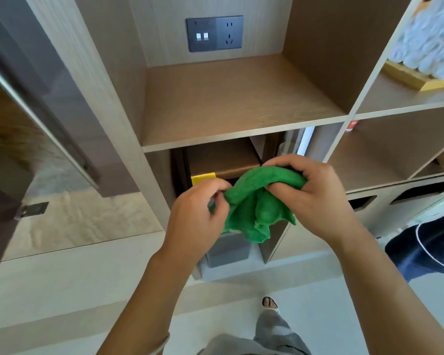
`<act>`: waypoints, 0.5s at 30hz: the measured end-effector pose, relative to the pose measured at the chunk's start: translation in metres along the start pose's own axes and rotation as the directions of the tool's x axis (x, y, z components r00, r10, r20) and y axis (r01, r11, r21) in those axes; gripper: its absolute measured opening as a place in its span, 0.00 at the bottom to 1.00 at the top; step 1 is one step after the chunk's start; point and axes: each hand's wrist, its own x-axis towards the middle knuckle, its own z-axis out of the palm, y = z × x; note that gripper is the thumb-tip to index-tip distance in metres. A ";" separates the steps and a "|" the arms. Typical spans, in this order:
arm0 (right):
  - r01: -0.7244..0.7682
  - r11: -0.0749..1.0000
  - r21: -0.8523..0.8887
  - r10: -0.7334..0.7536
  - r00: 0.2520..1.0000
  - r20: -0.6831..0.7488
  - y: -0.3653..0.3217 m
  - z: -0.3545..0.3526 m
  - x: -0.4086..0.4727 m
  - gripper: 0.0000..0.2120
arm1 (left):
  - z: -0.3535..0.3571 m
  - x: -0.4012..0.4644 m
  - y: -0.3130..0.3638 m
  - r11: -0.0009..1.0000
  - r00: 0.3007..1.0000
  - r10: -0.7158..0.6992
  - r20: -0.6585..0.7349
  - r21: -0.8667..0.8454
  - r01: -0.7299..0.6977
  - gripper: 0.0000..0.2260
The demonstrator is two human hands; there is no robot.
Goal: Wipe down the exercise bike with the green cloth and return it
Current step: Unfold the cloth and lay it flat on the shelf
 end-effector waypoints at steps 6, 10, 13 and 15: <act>0.052 0.994 0.091 -0.058 0.996 0.072 0.014 -0.029 0.067 0.13 | -0.001 0.067 -0.001 0.995 0.990 0.034 -0.137 0.101 -0.021 0.09; 0.061 0.991 0.119 -0.071 0.994 0.087 0.029 -0.049 0.115 0.12 | 0.000 0.113 0.005 0.983 0.984 0.072 -0.165 0.176 -0.043 0.09; 0.056 0.990 0.130 -0.069 0.993 0.096 0.045 -0.059 0.149 0.10 | 0.003 0.147 0.002 0.967 0.981 0.089 -0.173 0.253 -0.043 0.09; 0.066 0.991 0.120 -0.079 0.992 0.101 0.057 -0.065 0.169 0.09 | 0.006 0.167 -0.004 0.957 0.984 0.077 -0.160 0.288 -0.028 0.10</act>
